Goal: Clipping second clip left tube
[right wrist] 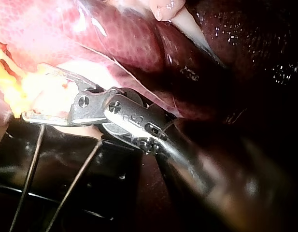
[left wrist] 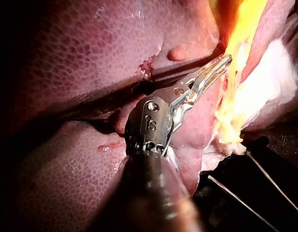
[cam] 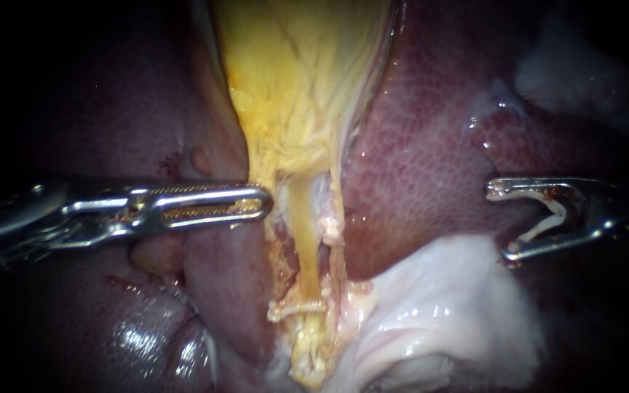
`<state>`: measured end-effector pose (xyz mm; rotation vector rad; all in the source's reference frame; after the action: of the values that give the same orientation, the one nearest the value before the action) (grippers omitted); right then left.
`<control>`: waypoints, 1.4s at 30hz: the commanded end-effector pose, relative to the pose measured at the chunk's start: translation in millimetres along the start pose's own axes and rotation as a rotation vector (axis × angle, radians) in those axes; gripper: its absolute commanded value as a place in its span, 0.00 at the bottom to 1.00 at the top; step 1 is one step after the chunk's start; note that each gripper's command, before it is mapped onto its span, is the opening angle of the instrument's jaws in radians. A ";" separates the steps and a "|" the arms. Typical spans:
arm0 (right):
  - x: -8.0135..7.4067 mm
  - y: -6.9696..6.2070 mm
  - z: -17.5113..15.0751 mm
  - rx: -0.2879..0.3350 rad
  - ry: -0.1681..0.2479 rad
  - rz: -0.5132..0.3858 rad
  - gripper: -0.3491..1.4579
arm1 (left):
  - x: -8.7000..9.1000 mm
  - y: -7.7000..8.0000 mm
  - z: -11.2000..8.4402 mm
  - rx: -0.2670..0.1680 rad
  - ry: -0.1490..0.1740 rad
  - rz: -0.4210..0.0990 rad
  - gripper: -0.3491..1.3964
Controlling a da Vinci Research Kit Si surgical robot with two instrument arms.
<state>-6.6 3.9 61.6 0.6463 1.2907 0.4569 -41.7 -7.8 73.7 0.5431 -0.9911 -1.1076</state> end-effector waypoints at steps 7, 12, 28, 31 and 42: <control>0.0 0.0 0.1 -0.001 0.000 -0.001 0.52 | -2.4 0.0 -3.3 -0.014 -0.019 -0.012 0.00; -0.1 0.0 0.1 -0.001 0.000 -0.001 0.52 | -4.8 -0.1 -6.6 -0.023 -0.055 -0.028 0.00; -6.1 0.8 11.0 0.058 0.039 -0.021 0.52 | -5.0 -0.2 -7.4 -0.029 -0.063 -0.031 0.00; -8.2 1.5 14.5 0.078 0.057 -0.004 0.52 | -5.0 -0.2 -7.3 -0.029 -0.063 -0.031 0.00; -13.9 3.7 22.9 0.111 0.059 0.040 0.52 | -4.9 -0.5 -7.3 -0.031 -0.064 -0.032 0.00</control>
<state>13.2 -6.5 77.9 0.7600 1.3698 0.4404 -36.1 -4.2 67.9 0.5025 -1.0228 -1.1726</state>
